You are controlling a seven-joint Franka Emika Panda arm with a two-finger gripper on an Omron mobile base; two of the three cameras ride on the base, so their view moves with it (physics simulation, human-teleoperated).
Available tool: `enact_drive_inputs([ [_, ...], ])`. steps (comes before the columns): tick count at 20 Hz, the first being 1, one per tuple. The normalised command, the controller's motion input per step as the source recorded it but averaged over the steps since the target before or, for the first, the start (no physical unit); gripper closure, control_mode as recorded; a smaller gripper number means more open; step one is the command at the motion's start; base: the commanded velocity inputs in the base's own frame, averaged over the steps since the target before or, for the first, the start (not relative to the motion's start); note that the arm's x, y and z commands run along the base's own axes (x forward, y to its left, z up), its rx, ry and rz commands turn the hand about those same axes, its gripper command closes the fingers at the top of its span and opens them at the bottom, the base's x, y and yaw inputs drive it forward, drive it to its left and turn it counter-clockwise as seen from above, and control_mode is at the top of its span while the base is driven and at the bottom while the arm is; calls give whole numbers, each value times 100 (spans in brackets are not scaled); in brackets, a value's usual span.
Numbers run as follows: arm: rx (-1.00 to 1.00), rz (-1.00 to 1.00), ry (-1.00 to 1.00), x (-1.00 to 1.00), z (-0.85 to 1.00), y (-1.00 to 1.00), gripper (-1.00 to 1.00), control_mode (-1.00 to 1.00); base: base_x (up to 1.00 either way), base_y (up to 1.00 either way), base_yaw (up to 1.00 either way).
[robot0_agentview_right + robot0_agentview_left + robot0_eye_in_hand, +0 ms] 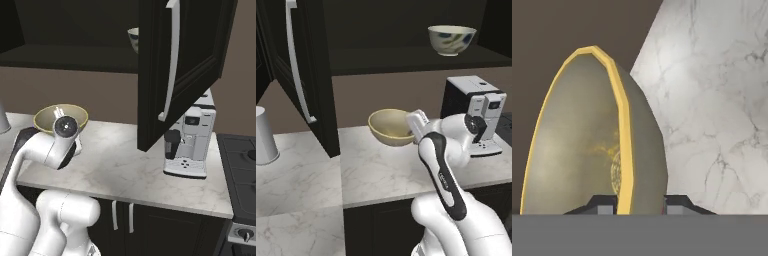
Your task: Open the cabinet. Pick the bowls from the counter and place them in the cabinet. Then close the cabinet.
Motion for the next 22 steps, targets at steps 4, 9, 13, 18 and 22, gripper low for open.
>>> enact_drive_inputs([
  [4,9,-5,10,-100,88,-17,100,-100,0,0,0],
  [9,7,-3,8,-100,76,-11,100,-100,0,0,0],
  [13,5,-2,12,-100,74,-8,100,-100,0,0,0],
  [18,1,-1,0,-91,58,-3,100,-100,0,0,0],
  [22,-3,-2,-21,-31,54,0,100,-100,0,0,0],
])
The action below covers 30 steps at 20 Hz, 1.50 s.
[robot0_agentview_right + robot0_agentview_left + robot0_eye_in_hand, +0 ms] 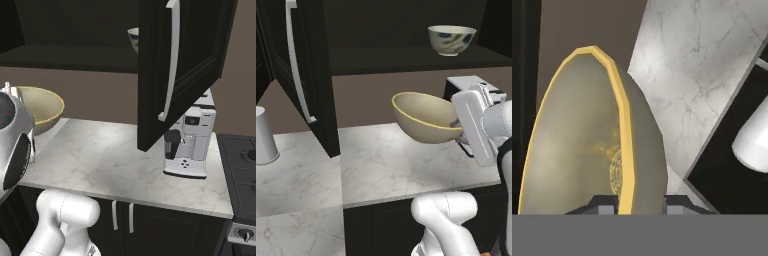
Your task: Open the cabinet. Pick the bowls from the counter and place them in the cabinet. Then close the cabinet.
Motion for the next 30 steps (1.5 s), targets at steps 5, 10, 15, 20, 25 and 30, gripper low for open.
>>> enact_drive_inputs([
  [5,-10,-5,-29,-13,68,0,100,-100,0,0,0],
  [10,-12,-7,-28,-1,60,0,100,-100,0,0,0],
  [15,-5,-4,-11,2,47,0,100,-100,0,0,0],
  [20,0,0,0,25,35,0,100,-100,0,0,0],
  [25,0,0,0,45,4,0,100,-100,0,0,0],
  [30,0,0,-2,51,-8,0,100,-100,0,0,0],
])
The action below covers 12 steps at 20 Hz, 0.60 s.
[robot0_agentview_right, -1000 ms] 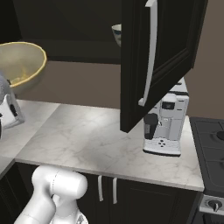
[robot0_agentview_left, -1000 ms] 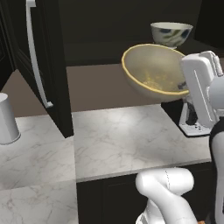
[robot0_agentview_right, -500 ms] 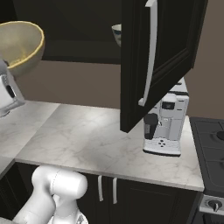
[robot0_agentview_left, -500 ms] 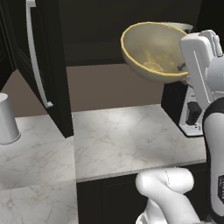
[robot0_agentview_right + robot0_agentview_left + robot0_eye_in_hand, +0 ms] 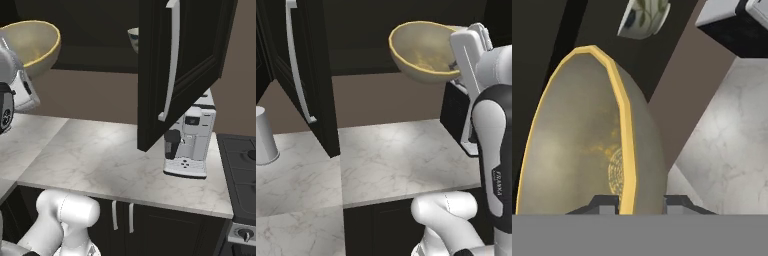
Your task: Open the cabinet. Pick the bowls from the counter and place them in the cabinet. Then close the cabinet.
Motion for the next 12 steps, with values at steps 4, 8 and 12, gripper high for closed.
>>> enact_drive_inputs([
  [4,0,0,-14,44,-23,0,100,-100,0,0,0],
  [8,0,0,-18,44,-23,0,100,-100,0,0,0],
  [12,0,0,-18,47,-7,0,100,-100,0,0,0],
])
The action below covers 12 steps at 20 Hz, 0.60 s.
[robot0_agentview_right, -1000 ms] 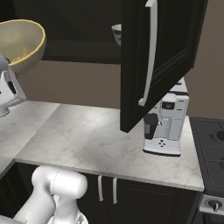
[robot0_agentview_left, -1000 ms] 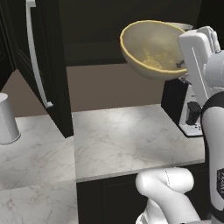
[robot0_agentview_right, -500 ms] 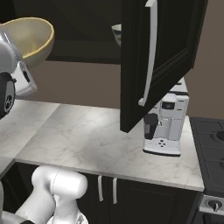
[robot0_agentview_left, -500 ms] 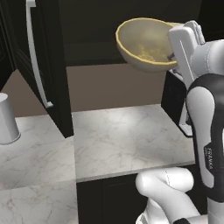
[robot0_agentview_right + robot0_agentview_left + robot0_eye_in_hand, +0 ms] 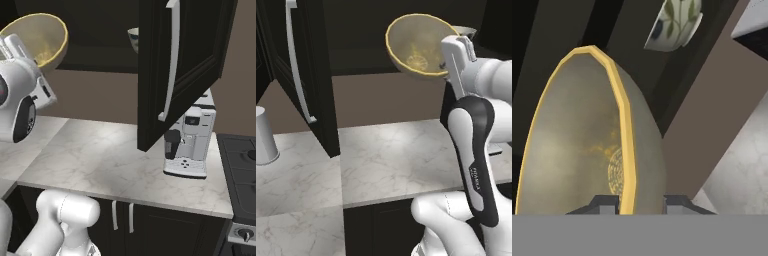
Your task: Open the cabinet. Pick the bowls from the counter and place them in the cabinet. Then close the cabinet.
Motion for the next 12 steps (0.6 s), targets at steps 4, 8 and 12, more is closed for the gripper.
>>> enact_drive_inputs([
  [4,0,0,-2,47,1,0,100,-100,0,0,0],
  [8,0,0,0,46,10,10,100,-100,0,0,0],
  [12,0,0,2,56,7,31,100,-100,0,0,0],
])
